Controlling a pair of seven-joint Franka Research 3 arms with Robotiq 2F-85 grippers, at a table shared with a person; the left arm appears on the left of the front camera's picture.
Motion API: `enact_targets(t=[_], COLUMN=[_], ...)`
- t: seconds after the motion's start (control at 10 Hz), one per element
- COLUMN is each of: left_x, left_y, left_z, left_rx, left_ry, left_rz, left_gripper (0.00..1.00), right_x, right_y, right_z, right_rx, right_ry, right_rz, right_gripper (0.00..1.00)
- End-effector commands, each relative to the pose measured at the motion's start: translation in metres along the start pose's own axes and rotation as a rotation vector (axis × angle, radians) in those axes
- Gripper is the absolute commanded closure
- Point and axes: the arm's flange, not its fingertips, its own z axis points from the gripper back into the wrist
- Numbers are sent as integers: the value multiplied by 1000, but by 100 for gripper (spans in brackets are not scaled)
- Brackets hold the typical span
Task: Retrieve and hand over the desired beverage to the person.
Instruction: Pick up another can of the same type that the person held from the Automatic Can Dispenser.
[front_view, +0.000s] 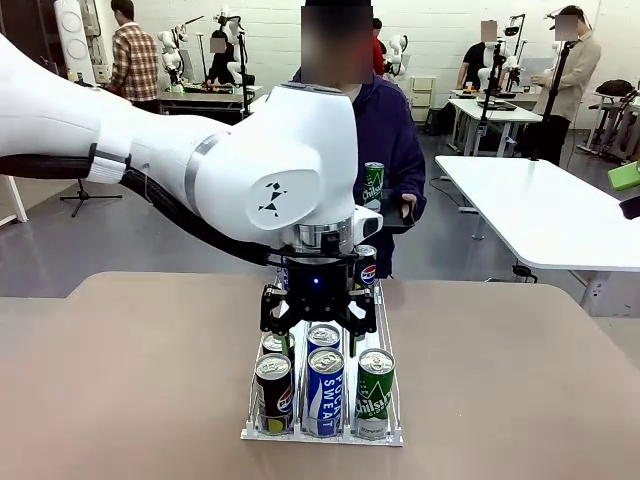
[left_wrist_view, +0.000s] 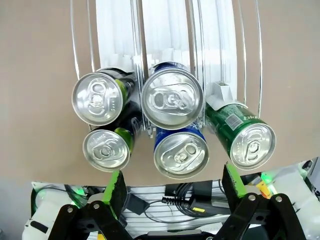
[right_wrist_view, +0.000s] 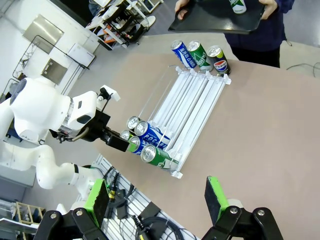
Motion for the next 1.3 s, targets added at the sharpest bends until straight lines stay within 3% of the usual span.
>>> enact_targets(t=[0.0,0.6,1.2], left_x=[2,3,6], left_y=[-13,-2,-4], left_z=[0,-16,-14], left_rx=[37,16,27], left_ry=[6,2,20], left_rz=[5,-154,-139], left_gripper=[0,0,0], right_x=[-1,-1,-1], right_y=[-1,-1,-1], right_z=[-1,-1,-1], right_rx=[-12,-12,-12], right_ry=[2,2,2], right_rz=[3,3,3], right_gripper=[0,0,0])
